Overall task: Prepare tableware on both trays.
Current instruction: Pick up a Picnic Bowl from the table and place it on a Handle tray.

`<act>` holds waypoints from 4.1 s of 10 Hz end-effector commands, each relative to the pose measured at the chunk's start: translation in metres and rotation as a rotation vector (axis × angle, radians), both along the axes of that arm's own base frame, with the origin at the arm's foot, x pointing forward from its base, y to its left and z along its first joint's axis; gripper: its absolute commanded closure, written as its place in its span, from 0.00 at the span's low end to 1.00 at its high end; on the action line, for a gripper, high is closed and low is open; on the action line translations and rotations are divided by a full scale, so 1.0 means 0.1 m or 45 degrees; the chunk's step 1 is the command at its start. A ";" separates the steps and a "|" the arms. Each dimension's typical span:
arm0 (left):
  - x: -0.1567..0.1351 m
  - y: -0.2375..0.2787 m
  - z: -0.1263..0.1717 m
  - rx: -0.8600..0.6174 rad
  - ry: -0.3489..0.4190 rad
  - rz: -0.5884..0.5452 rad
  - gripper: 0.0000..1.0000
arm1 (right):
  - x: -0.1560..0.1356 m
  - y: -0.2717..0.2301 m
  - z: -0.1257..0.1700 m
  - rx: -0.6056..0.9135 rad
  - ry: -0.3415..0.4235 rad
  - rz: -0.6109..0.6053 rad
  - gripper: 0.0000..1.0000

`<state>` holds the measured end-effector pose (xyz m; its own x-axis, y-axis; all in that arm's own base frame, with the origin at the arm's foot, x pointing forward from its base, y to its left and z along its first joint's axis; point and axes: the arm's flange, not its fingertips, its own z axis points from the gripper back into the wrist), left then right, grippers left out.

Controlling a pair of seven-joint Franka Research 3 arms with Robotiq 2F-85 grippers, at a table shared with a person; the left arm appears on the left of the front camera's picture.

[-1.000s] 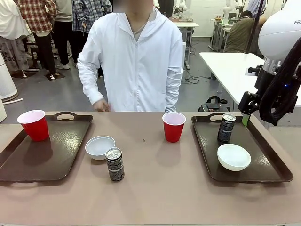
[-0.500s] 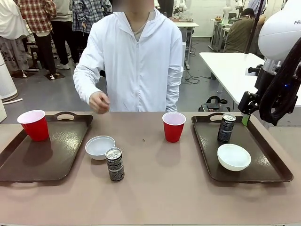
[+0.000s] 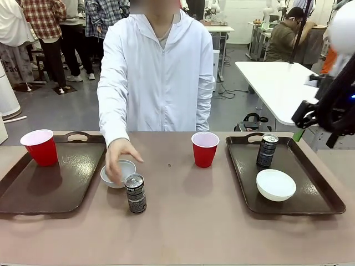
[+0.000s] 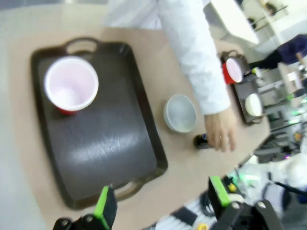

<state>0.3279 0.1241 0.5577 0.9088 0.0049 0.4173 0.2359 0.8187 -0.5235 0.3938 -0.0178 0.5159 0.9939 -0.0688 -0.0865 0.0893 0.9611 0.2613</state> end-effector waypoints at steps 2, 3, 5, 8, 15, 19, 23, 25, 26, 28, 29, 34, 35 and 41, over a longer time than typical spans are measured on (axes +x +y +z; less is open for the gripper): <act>0.08 -0.62 0.80 0.372 -0.028 0.016 0.00 | -0.01 -0.76 0.15 0.426 0.123 -0.136 0.00; 0.16 -0.86 0.86 0.481 0.022 0.022 0.00 | -0.04 -0.98 0.18 0.555 0.150 -0.135 0.00; 0.37 -1.34 0.78 0.687 0.149 0.034 0.00 | -0.04 -1.38 0.19 0.829 0.118 -0.020 0.00; 0.45 -1.89 0.63 0.730 0.293 -0.068 0.00 | -0.04 -1.79 -0.02 1.000 0.099 -0.016 0.00; 0.31 -2.51 0.21 0.632 0.386 -0.128 0.00 | -0.34 -2.43 -0.48 0.927 0.137 0.115 0.00; 0.33 -2.48 0.28 0.695 0.340 -0.148 0.00 | -0.34 -2.46 -0.56 0.953 0.155 0.047 0.00; -0.43 -2.09 0.28 0.684 0.343 -0.355 0.00 | -0.34 -2.46 -0.56 0.953 0.155 0.047 0.00; -0.25 -2.14 0.26 0.697 0.369 -0.338 0.00 | -0.34 -2.46 -0.56 0.953 0.155 0.047 0.00; -0.18 -2.16 0.22 0.697 0.384 -0.315 0.00 | -0.34 -2.46 -0.56 0.953 0.155 0.047 0.00; -0.11 -2.18 0.19 0.705 0.397 -0.272 0.00 | -0.34 -2.46 -0.56 0.953 0.155 0.047 0.00; -0.10 -2.21 0.17 0.700 0.388 -0.234 0.00 | -0.34 -2.46 -0.56 0.953 0.155 0.047 0.00; 0.39 -2.55 -0.27 0.698 0.412 -0.084 0.00 | -0.34 -2.46 -0.56 0.953 0.155 0.047 0.00; -0.08 -2.41 -0.17 0.698 0.439 -0.253 0.00 | -0.34 -2.46 -0.56 0.953 0.155 0.047 0.00; -0.60 -2.32 -0.21 0.790 0.469 -0.497 0.00 | -0.34 -2.46 -0.56 0.953 0.155 0.047 0.00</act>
